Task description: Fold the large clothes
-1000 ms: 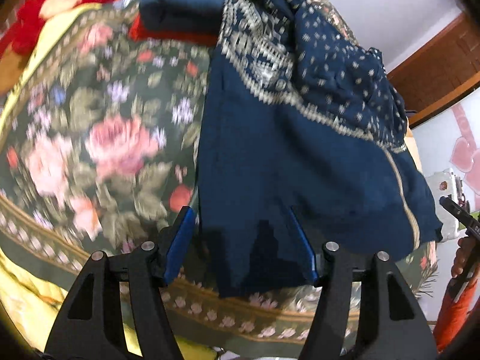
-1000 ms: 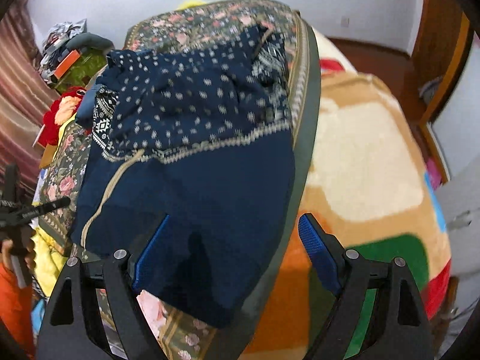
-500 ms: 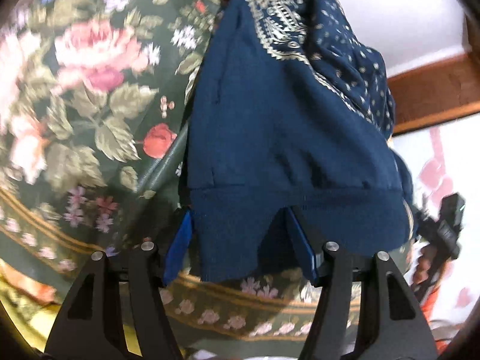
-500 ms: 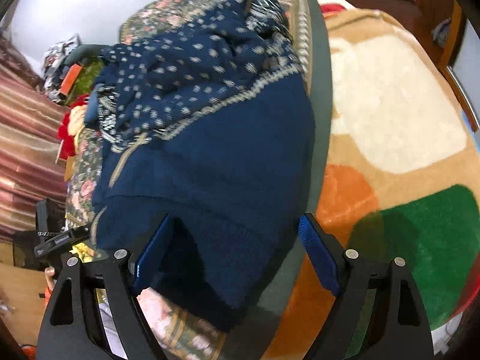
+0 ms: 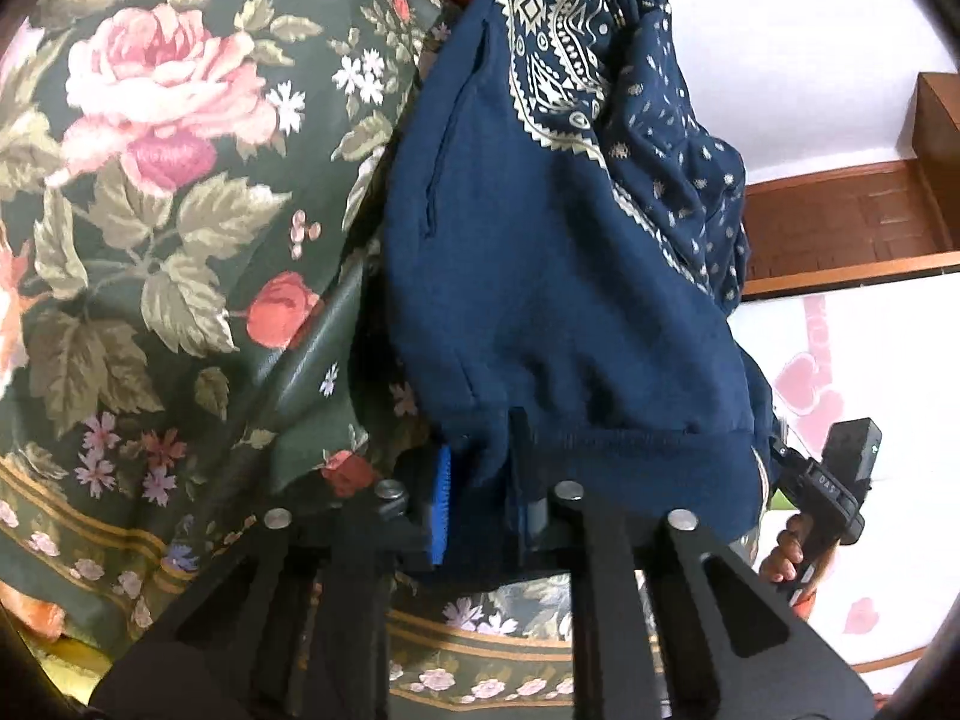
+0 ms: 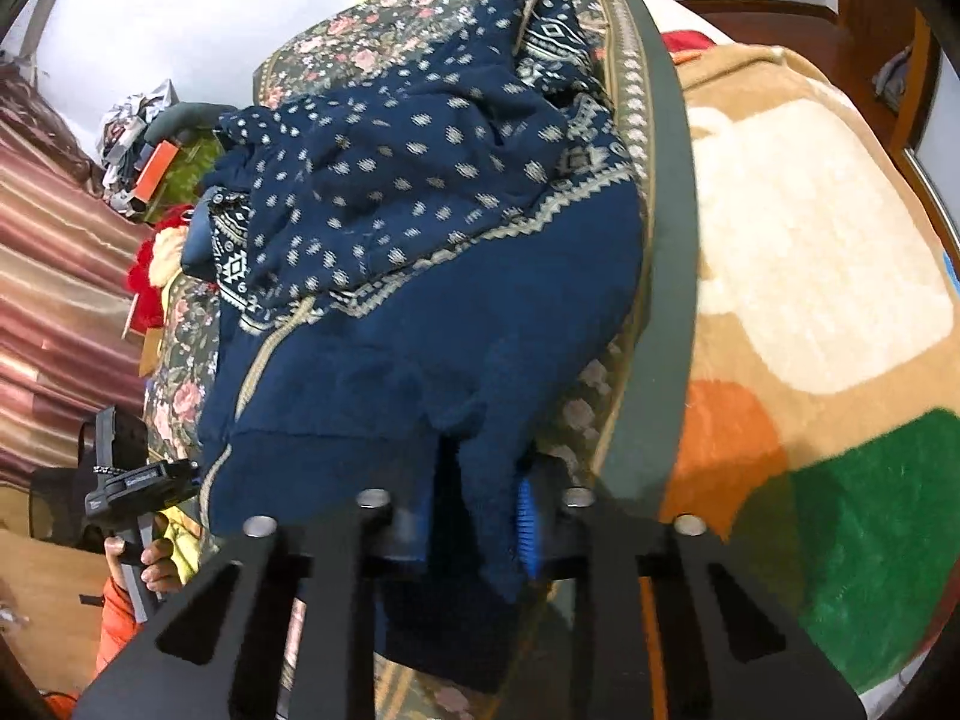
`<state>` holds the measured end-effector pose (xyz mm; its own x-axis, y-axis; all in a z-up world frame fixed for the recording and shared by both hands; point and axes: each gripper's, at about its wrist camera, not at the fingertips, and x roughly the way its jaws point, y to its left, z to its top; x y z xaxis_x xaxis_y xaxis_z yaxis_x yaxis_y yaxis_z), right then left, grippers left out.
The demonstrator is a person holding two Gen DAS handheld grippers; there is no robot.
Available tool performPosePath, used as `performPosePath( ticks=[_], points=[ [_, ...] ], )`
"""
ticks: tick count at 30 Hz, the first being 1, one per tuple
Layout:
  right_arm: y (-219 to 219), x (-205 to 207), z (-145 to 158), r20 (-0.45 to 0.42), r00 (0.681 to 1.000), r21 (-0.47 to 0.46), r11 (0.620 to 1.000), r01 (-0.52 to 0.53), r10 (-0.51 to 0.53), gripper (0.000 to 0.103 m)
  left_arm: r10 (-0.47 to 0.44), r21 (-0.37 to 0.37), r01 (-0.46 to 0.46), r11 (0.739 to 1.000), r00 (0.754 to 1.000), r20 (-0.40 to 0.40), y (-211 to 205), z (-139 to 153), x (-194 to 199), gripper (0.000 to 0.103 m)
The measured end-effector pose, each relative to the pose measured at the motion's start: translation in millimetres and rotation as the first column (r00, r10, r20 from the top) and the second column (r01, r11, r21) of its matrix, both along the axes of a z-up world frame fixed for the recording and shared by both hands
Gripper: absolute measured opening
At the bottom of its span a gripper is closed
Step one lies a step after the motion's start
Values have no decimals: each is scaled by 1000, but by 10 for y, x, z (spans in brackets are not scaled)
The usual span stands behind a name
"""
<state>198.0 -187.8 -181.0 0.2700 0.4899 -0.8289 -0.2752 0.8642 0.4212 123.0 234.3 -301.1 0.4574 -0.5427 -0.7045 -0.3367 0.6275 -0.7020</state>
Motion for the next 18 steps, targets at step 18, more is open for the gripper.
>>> performPosePath(
  ticks=[18],
  points=[
    [102, 454, 756, 226, 973, 67, 997, 21, -36, 9, -58, 405, -104, 908, 927, 370, -138, 1856, 655, 9]
  ],
)
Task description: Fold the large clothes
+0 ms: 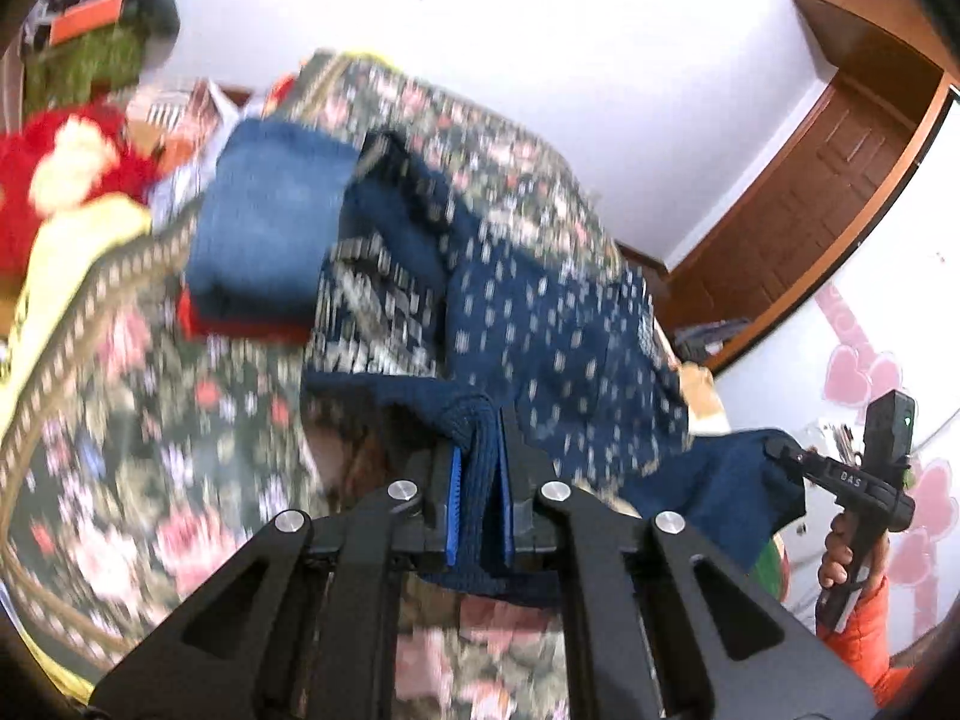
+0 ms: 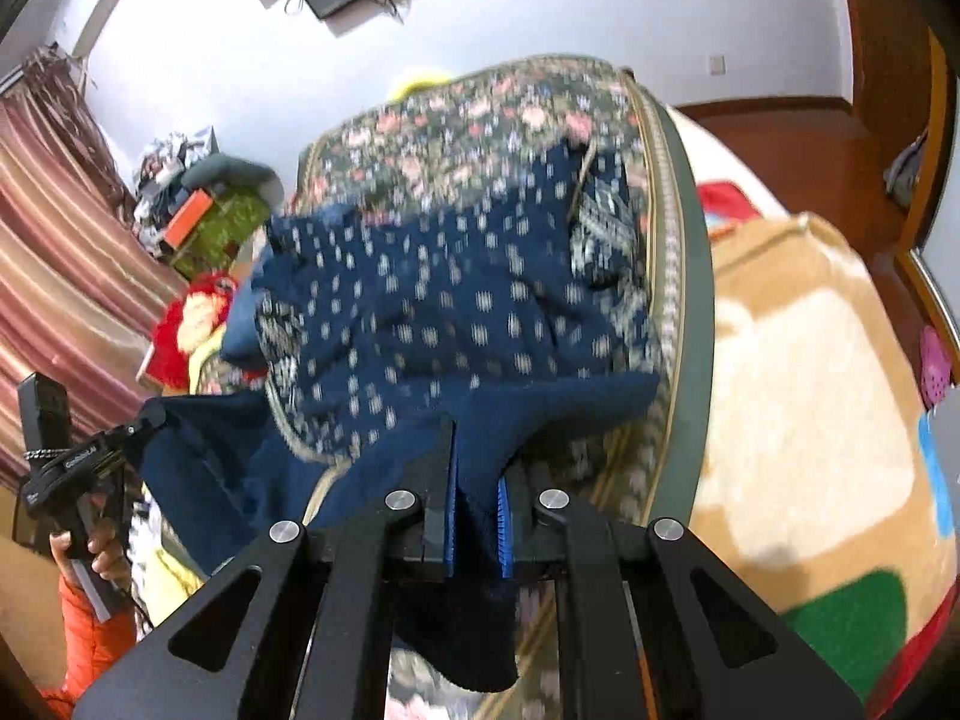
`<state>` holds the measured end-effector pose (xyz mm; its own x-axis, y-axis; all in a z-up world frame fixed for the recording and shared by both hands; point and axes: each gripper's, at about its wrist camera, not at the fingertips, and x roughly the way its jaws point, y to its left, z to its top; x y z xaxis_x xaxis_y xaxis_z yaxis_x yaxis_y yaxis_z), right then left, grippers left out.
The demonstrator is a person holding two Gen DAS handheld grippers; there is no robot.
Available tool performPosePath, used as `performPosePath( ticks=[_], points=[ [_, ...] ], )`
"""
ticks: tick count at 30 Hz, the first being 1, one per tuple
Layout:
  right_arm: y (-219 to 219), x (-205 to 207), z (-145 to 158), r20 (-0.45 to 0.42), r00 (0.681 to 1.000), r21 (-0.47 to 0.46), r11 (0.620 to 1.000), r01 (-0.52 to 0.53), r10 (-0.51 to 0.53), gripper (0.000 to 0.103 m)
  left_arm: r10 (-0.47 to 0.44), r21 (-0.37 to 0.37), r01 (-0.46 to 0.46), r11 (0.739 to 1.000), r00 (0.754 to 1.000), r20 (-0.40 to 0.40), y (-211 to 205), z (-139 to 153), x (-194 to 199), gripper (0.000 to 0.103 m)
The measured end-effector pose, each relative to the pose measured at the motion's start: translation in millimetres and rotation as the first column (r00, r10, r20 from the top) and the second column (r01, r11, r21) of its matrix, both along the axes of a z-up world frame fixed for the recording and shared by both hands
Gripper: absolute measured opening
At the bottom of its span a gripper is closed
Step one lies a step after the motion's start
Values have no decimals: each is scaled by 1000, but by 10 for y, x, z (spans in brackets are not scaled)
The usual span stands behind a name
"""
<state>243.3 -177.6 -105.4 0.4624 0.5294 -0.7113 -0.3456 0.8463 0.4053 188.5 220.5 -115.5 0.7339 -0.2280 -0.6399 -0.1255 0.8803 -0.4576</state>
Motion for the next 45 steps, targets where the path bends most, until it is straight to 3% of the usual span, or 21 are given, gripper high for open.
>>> performPosePath(
  ticks=[11, 14, 21, 27, 33, 40, 43, 45],
  points=[
    [2, 831, 157, 56, 994, 45, 994, 96, -99, 9, 111, 65, -117, 991, 990, 87, 269, 357, 826, 9],
    [22, 1118, 104, 74, 988, 35, 991, 130, -132, 9, 131, 41, -135, 990, 988, 85, 356, 354, 1140, 9],
    [127, 1711, -222, 37, 984, 4, 985, 175, -175, 8, 151, 127, -154, 980, 988, 35, 381, 97, 1838, 9],
    [147, 2107, -614, -21, 975, -18, 975, 220, -220, 8, 192, 189, -179, 966, 980, -54, 537, -359, 2287, 9],
    [162, 2198, -820, -20, 970, -48, 969, 241, -242, 8, 164, 311, -126, 942, 982, -99, 528, -674, 2476, 13],
    [95, 2245, -756, -96, 979, -68, 982, 176, -182, 10, 150, 223, -112, 969, 975, -164, 663, -716, 2491, 14],
    [91, 2188, -653, -80, 981, -160, 974, 162, -177, 20, 137, 234, -89, 968, 971, -194, 619, -635, 2455, 14],
    [69, 2091, -524, 8, 979, -279, 940, 197, -203, 34, 128, 248, -73, 966, 968, -214, 569, -561, 2416, 16]
  ],
)
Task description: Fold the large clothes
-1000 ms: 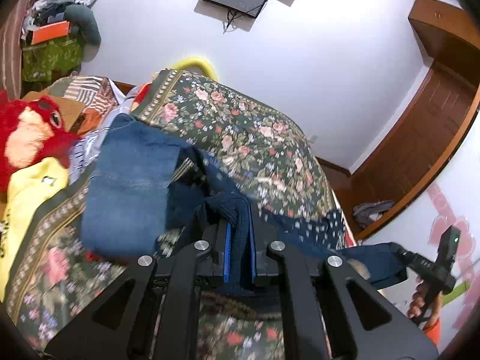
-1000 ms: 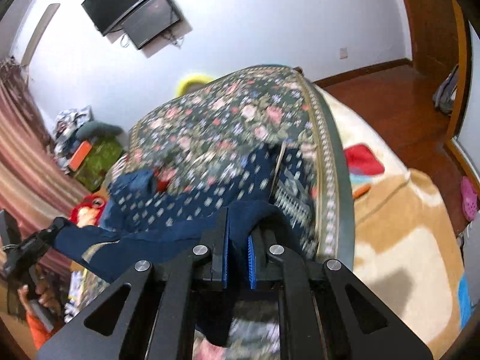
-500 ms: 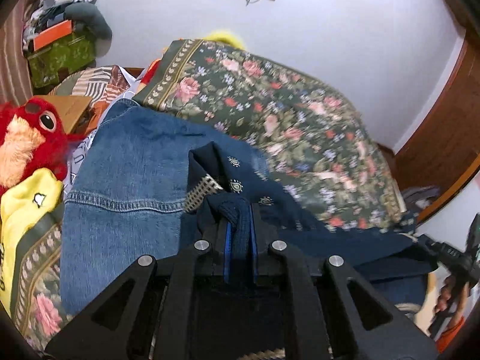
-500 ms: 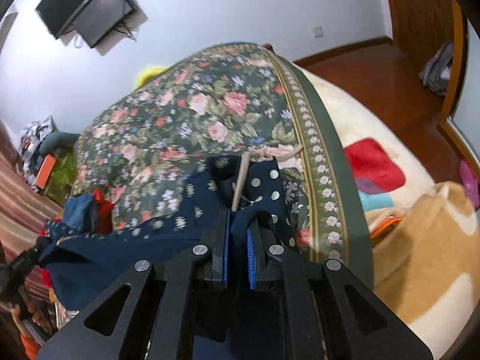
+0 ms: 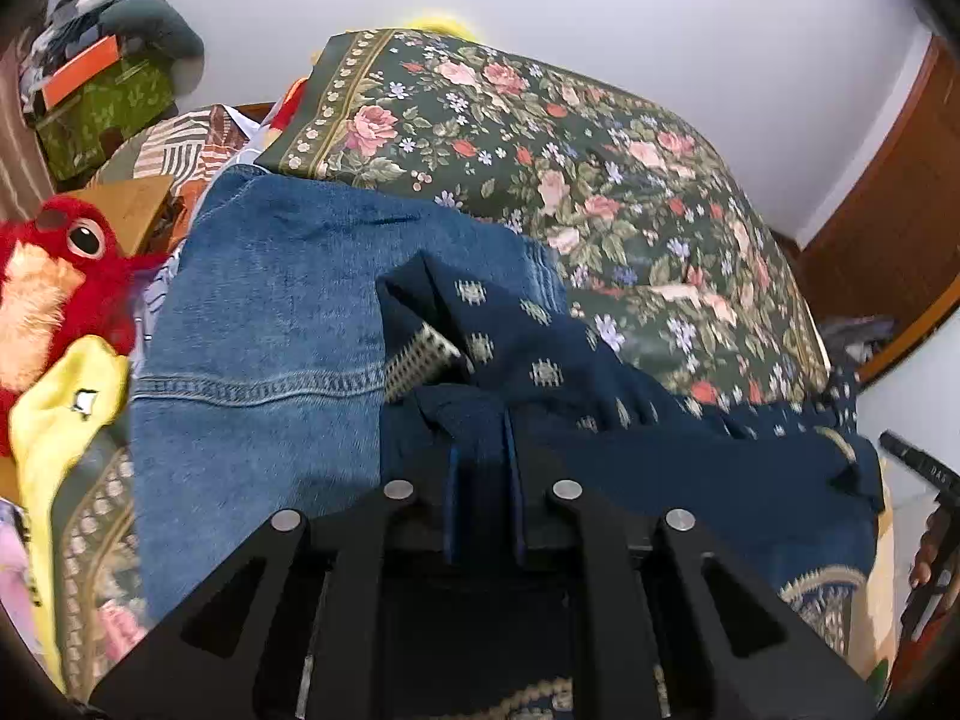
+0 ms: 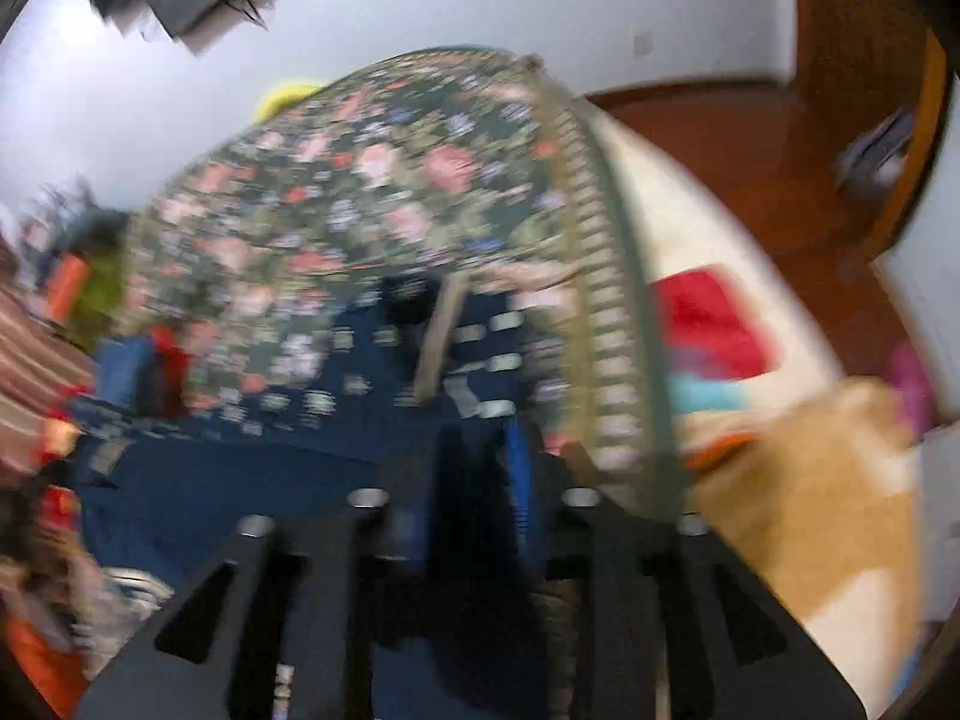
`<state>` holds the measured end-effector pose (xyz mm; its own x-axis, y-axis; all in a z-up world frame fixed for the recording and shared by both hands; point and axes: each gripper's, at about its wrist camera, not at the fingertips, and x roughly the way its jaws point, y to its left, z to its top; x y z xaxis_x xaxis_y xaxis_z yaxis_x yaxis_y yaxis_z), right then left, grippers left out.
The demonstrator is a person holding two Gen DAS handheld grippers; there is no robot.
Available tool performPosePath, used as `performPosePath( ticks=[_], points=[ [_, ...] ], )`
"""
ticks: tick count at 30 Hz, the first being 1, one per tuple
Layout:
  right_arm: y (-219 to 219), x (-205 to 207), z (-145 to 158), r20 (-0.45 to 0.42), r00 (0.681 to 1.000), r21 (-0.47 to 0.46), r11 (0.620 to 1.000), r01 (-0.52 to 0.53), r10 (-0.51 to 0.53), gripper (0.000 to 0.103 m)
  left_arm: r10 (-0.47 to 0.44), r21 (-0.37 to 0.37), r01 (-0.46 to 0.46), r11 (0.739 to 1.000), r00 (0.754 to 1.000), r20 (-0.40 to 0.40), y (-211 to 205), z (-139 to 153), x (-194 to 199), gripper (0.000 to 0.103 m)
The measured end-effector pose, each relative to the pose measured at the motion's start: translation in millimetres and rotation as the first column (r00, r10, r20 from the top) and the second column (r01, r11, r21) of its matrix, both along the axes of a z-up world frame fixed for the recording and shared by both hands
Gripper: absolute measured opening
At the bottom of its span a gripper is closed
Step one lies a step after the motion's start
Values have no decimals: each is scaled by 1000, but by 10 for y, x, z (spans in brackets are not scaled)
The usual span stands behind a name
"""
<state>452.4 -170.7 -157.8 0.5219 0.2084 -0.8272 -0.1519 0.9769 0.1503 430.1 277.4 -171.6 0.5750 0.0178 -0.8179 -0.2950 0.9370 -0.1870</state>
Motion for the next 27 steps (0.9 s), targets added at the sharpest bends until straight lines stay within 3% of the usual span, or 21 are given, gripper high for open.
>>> performPosePath(
  ticks=[2, 6, 12, 17, 21, 27],
  points=[
    [-59, -108, 107, 23, 1000, -36, 999, -14, 15, 34, -6, 10, 6, 1000, 1000, -6, -60, 113, -70, 20],
    [-108, -373, 254, 9, 996, 5, 996, -86, 86, 35, -46, 59, 44, 997, 998, 35, -241, 400, -309, 42],
    [178, -739, 262, 25, 975, -6, 975, -222, 222, 47, -166, 89, 161, 983, 984, 58, -558, 574, -599, 46],
    [457, -842, 105, -5, 956, 30, 956, -292, 292, 48, -252, 75, 251, 965, 968, 8, -864, 373, -640, 47],
    [689, -768, -180, -68, 955, 46, 957, -285, 287, 48, -309, 84, 314, 946, 949, -66, -1117, 63, -495, 47],
    [859, -530, -357, -63, 970, 27, 972, -234, 235, 51, -277, 101, 287, 953, 955, -102, -1101, -211, -147, 47]
  ],
)
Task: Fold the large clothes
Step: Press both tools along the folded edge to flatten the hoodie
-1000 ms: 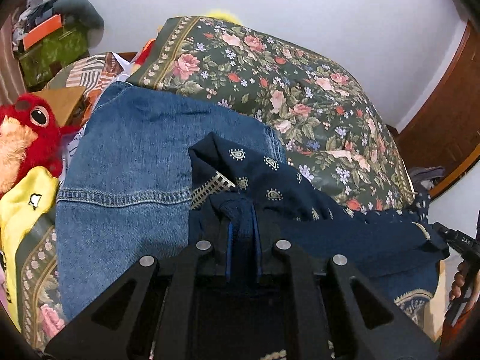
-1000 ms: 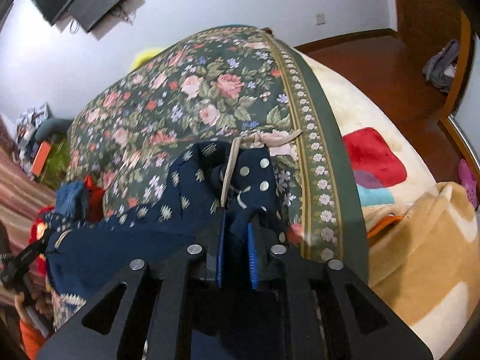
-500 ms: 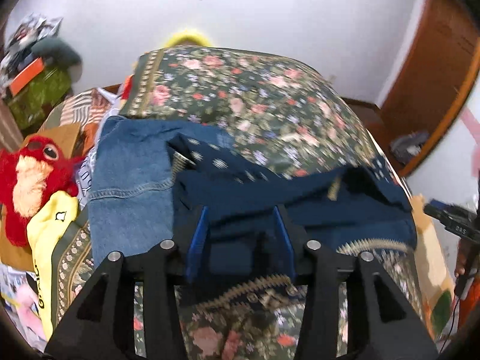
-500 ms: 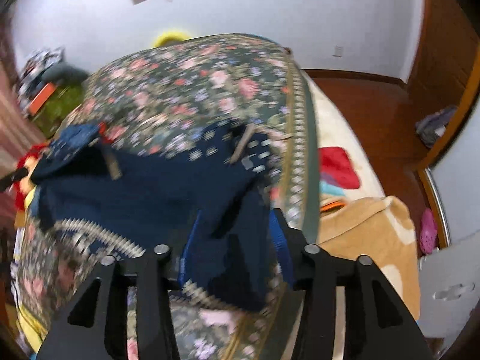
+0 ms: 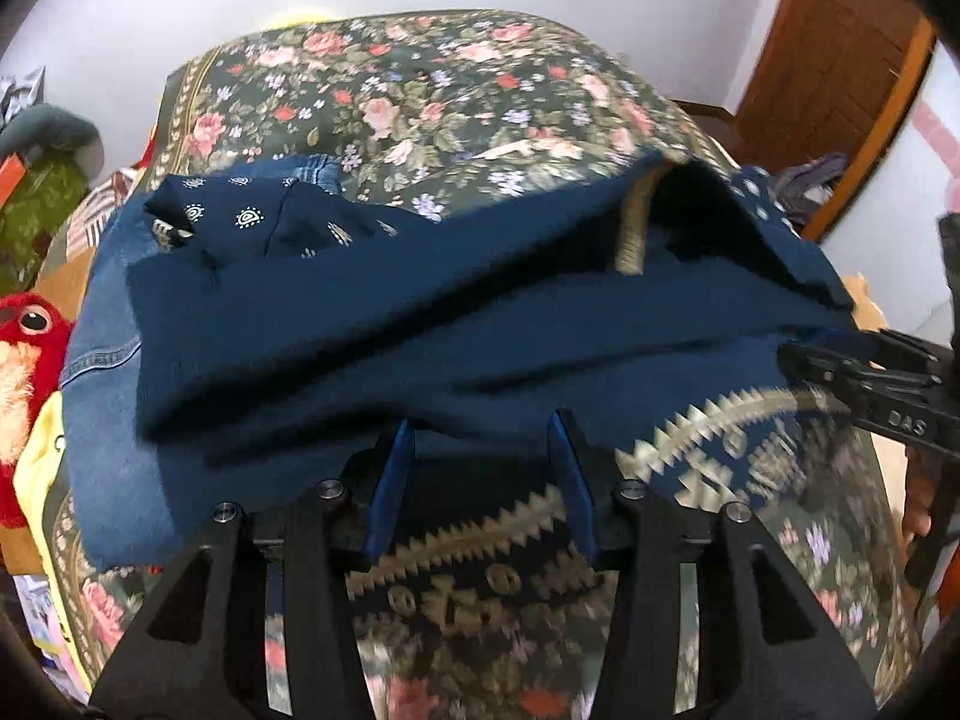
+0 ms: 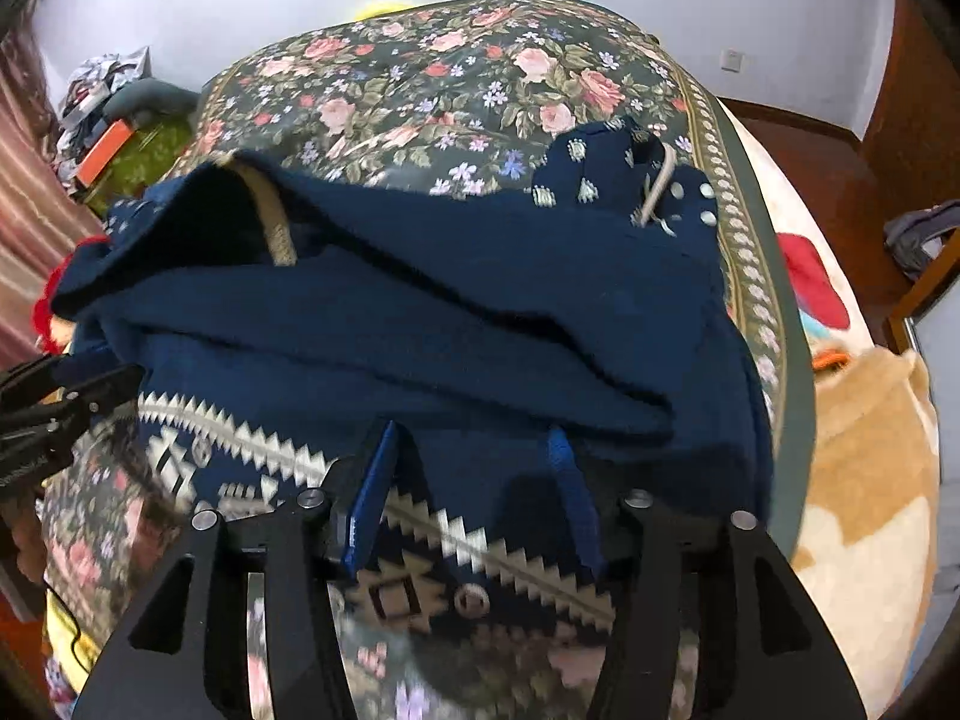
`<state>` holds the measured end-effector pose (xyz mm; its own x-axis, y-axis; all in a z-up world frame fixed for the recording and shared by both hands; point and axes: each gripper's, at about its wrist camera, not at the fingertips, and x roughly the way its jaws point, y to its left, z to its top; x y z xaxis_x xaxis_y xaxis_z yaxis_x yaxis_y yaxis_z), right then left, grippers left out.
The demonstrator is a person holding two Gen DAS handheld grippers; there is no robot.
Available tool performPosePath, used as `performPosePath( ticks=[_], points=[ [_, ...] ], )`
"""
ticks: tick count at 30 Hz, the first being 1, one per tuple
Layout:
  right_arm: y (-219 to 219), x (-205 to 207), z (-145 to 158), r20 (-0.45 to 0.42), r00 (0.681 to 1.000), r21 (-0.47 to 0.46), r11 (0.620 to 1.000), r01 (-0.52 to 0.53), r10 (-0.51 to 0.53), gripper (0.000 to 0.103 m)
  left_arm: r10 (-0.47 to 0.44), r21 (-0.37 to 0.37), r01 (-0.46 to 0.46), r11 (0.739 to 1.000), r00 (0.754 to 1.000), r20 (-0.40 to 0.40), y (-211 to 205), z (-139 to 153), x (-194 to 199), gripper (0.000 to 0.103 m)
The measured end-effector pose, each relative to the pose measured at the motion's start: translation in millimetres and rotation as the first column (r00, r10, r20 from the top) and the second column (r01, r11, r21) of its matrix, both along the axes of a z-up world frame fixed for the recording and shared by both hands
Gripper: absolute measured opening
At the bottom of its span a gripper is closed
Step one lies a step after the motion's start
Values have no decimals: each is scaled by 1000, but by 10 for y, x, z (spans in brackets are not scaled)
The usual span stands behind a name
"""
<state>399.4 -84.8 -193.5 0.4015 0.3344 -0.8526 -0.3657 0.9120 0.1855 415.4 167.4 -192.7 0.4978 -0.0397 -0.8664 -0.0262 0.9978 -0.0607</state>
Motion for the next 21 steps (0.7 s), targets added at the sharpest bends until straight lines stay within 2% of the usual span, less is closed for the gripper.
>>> performPosePath(
  ticks=[4, 6, 9, 13, 16, 18, 21],
  points=[
    [21, 283, 76, 12, 999, 54, 997, 47, -48, 51, 67, -63, -66, 996, 998, 13, 239, 27, 271, 47],
    [51, 444, 116, 8, 996, 62, 994, 86, -87, 51, 100, -68, -98, 993, 995, 25, 333, 105, 413, 47],
    [100, 623, 228, 48, 991, 63, 991, 121, -124, 51, 142, -90, -138, 986, 989, 35, 437, 213, 597, 46],
    [103, 698, 471, 105, 980, 102, 982, 160, -171, 51, 219, 21, -224, 974, 966, 135, 499, 491, 684, 46],
    [82, 609, 605, 118, 981, 161, 978, 136, -155, 51, 234, 5, -238, 971, 957, 174, 557, 614, 652, 46],
    [114, 520, 643, 133, 983, 159, 982, 101, -123, 51, 207, -32, -204, 978, 961, 182, 549, 655, 570, 46],
    [225, 370, 633, 137, 989, 134, 990, 39, -57, 51, 180, -33, -177, 984, 964, 196, 459, 653, 415, 47]
  ],
)
